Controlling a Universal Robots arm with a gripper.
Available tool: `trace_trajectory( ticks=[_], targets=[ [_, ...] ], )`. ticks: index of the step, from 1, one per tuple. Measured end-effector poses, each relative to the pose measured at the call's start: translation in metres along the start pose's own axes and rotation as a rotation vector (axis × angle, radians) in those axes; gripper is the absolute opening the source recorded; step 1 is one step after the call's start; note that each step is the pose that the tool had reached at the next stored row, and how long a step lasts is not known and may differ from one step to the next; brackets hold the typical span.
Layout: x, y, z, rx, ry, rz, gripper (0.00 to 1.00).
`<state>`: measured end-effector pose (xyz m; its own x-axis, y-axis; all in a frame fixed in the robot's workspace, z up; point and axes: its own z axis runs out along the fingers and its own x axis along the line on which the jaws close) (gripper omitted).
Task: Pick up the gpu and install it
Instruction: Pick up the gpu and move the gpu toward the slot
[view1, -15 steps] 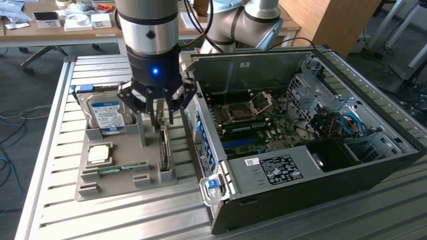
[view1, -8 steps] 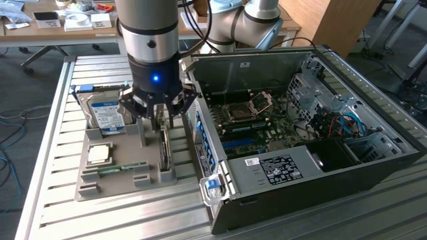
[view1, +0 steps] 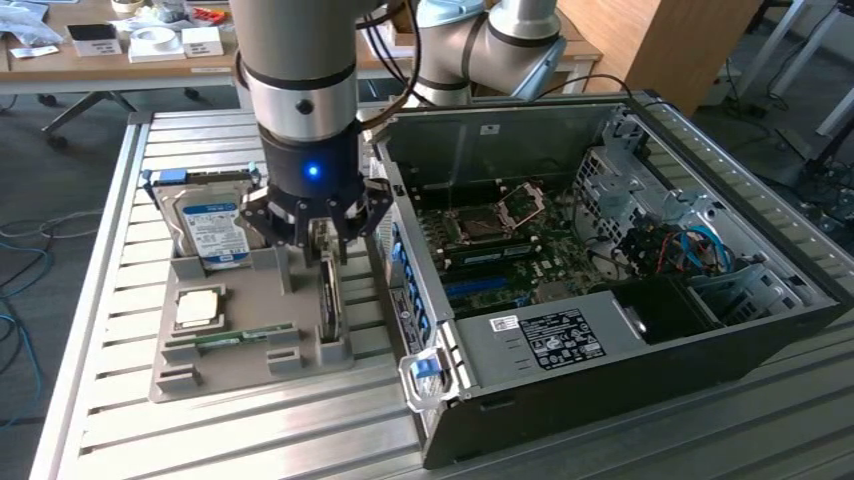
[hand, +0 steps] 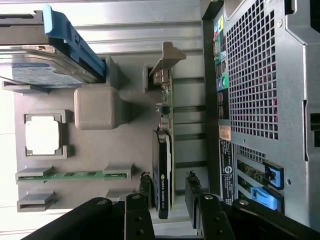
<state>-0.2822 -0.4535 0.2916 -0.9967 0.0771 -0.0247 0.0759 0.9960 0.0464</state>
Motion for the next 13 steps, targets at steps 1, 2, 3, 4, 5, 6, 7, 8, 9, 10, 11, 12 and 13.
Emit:
trace_trajectory(
  ticks=[1,2,3,4,5,6,7,8,9,10,11,12,13],
  targets=[
    [0.000,-0.0001,0.0015,0.0001,0.0000,0.000,0.42],
    [0.000,-0.0001,0.0030,0.0001,0.0000,0.000,0.42],
    [0.000,-0.0002,0.0043,0.0001,0.0001,0.000,0.42],
    [0.000,-0.0002,0.0054,0.0001,0.0000,0.000,0.42],
    [0.000,-0.0002,0.0065,0.0001,0.0001,0.000,0.42],
    [0.000,-0.0003,0.0075,0.0001,0.0001,0.000,0.42],
    [-0.001,-0.0003,0.0084,0.0002,0.0002,0.000,0.42],
    [-0.002,-0.0003,0.0093,0.0003,0.0004,0.000,0.42],
    [-0.003,-0.0003,0.0102,0.0002,0.0005,0.000,0.42],
    [-0.004,-0.0002,0.0110,0.0001,0.0007,0.000,0.42],
    [-0.004,-0.0002,0.0118,0.0002,0.0009,0.000,0.42],
    [-0.004,-0.0003,0.0128,0.0001,0.0010,0.000,0.42],
    [-0.004,-0.0003,0.0143,0.0002,0.0011,0.000,0.42]
  ],
)
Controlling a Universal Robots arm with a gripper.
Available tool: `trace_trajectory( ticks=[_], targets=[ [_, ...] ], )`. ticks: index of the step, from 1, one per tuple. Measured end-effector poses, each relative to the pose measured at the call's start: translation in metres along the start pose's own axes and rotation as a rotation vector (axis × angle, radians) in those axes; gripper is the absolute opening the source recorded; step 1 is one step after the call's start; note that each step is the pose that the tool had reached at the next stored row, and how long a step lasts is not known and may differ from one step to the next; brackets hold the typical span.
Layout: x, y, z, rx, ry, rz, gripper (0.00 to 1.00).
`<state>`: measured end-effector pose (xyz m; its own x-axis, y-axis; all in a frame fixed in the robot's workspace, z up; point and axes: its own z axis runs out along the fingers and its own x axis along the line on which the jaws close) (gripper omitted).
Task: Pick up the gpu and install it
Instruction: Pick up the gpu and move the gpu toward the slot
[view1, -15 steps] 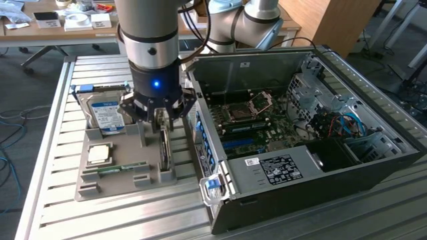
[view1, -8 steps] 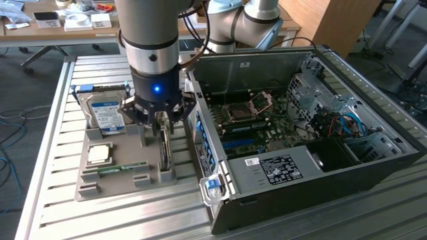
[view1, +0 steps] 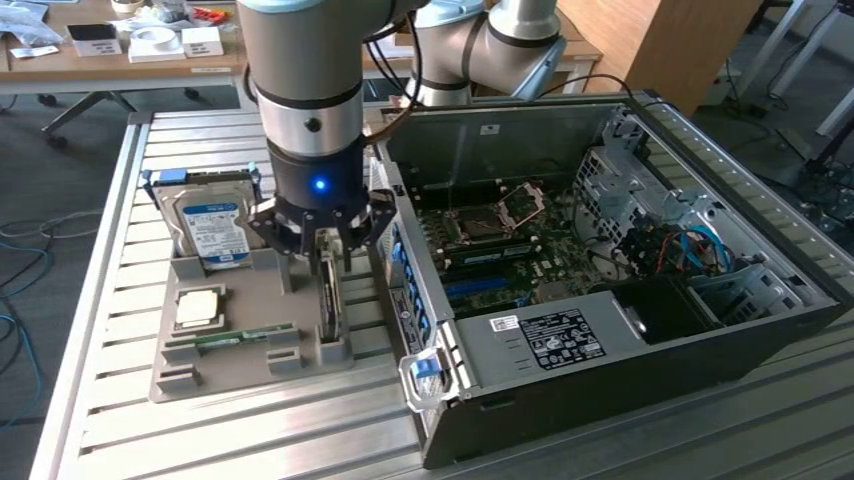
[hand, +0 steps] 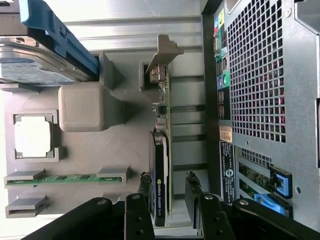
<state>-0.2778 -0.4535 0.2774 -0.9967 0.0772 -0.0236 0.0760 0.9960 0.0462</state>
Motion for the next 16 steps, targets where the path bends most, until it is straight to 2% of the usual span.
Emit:
trace_trajectory(
  ticks=[7,16],
  targets=[
    [0.000,-0.0005,0.0112,0.0001,0.0012,0.000,0.42],
    [0.000,0.0002,0.0162,0.0004,0.0013,0.000,0.42]
  ],
)
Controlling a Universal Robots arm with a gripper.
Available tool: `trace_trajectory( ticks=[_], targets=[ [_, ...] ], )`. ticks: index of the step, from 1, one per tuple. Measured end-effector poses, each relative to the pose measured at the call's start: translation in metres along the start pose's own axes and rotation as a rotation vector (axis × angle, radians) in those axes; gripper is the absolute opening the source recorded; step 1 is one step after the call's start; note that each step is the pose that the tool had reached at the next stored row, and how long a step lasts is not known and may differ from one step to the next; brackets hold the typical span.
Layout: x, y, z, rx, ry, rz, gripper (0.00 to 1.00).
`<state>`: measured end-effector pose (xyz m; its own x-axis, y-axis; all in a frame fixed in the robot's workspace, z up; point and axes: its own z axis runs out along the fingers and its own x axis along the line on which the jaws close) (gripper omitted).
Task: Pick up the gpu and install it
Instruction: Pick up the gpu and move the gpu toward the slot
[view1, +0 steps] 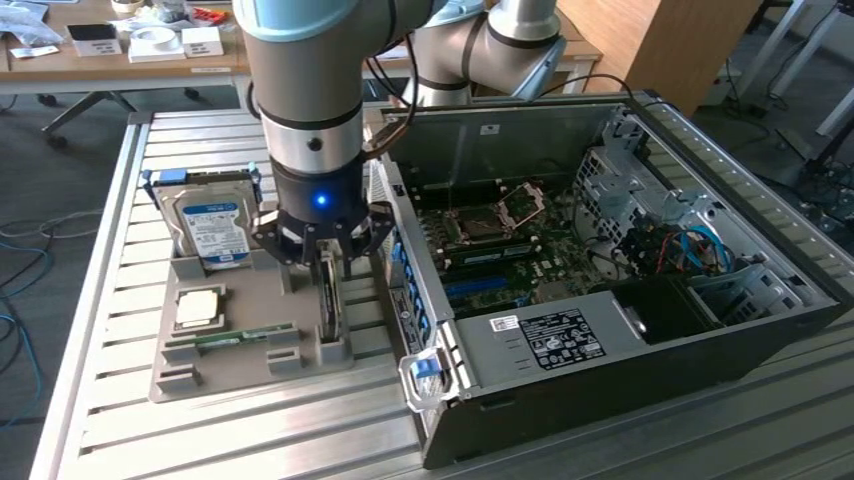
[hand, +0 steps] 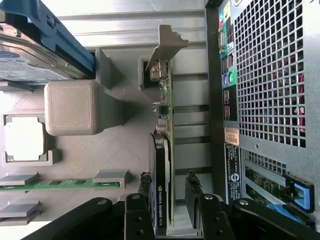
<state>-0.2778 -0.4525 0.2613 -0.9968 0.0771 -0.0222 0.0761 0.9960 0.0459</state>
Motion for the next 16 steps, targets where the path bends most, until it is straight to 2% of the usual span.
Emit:
trace_trajectory(
  ticks=[8,16],
  targets=[
    [0.002,0.0056,0.0072,-0.0003,-0.0001,0.000,0.42],
    [0.005,0.0057,0.0148,-0.0002,-0.0001,0.001,0.42]
  ],
)
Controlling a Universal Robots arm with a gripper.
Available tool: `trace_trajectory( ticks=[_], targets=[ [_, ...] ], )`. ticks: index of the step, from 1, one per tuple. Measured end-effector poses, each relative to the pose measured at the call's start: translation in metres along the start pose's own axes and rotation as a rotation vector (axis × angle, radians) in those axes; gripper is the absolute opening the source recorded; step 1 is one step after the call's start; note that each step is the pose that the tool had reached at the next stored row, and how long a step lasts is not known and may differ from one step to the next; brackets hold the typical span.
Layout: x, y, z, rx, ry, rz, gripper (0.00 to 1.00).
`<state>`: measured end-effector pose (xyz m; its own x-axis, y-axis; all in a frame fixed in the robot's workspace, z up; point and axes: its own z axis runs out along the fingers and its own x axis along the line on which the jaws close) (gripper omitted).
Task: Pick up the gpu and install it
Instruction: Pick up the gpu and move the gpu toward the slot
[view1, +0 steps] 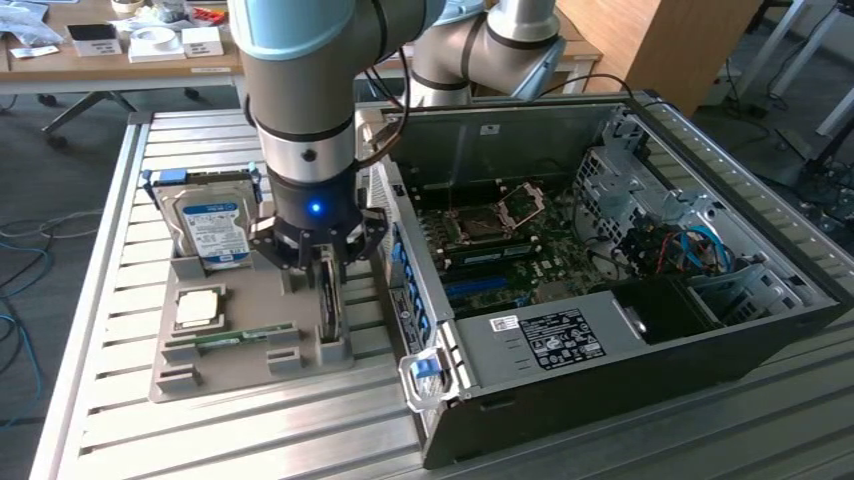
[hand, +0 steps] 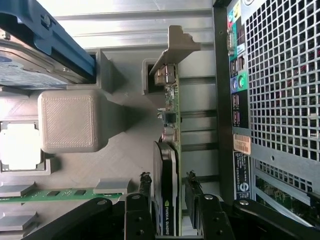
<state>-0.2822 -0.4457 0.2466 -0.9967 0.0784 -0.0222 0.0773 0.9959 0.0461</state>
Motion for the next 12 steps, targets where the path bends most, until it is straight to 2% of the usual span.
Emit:
trace_trajectory(
  ticks=[6,12],
  targets=[
    [0.000,-0.0004,0.0088,0.0000,-0.0001,0.000,0.42],
    [0.000,-0.0006,0.0131,0.0000,0.0000,0.000,0.42]
  ],
)
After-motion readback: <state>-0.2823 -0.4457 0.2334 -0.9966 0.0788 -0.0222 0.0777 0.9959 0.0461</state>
